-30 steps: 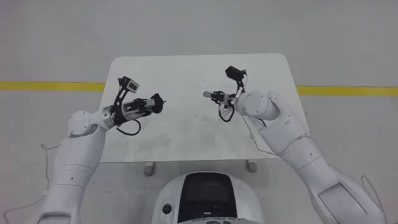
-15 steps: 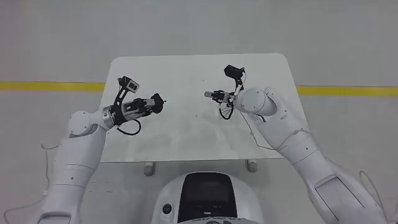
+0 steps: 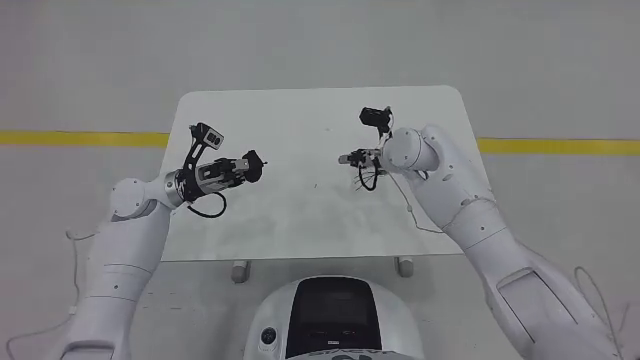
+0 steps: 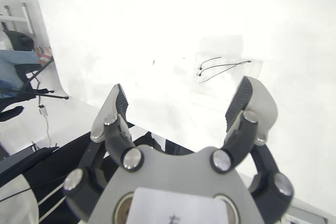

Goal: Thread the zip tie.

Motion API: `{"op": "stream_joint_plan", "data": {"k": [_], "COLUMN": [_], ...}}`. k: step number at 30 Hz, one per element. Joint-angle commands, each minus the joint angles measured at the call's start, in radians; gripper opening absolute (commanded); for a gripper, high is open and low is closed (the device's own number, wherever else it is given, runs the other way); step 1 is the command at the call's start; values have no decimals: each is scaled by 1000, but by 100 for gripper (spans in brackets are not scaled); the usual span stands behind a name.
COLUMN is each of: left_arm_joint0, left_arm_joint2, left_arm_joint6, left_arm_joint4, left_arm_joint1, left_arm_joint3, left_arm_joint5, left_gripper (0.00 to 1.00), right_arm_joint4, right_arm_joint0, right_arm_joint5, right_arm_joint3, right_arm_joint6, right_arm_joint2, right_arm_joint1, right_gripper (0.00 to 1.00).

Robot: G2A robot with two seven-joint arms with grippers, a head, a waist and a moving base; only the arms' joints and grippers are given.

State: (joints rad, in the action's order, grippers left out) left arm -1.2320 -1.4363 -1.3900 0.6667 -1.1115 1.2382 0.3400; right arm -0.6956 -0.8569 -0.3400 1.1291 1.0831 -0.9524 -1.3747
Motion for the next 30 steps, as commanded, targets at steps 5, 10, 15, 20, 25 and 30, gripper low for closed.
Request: {"op": "stream_joint_plan", "data": {"k": [5, 10, 15, 20, 25, 30], "left_arm_joint0": [0, 0, 0, 0, 0, 0], "left_arm_joint2": [0, 0, 0, 0, 0, 0], "left_arm_joint6": [0, 0, 0, 0, 0, 0], "left_arm_joint4": [0, 0, 0, 0, 0, 0], "left_arm_joint1": [0, 0, 0, 0, 0, 0], "left_arm_joint3": [0, 0, 0, 0, 0, 0], "left_arm_joint5": [0, 0, 0, 0, 0, 0], "left_gripper": [0, 0, 0, 0, 0, 0], "right_arm_joint4": [-2, -1, -2, 18, 24, 24], "right_arm_joint0": [2, -2, 44, 98, 160, 160], "right_arm_joint5": [0, 30, 37, 0, 0, 0], "right_arm_joint3": [-3, 14, -6, -83, -231, -231], "right_arm_joint6": [10, 2, 92, 128, 137, 137], "right_arm_joint2": [0, 7, 59, 107, 121, 121], "right_arm_joint1": [-2, -2, -16, -42, -81, -81], "right_gripper": [100, 100, 100, 100, 100, 100]}}
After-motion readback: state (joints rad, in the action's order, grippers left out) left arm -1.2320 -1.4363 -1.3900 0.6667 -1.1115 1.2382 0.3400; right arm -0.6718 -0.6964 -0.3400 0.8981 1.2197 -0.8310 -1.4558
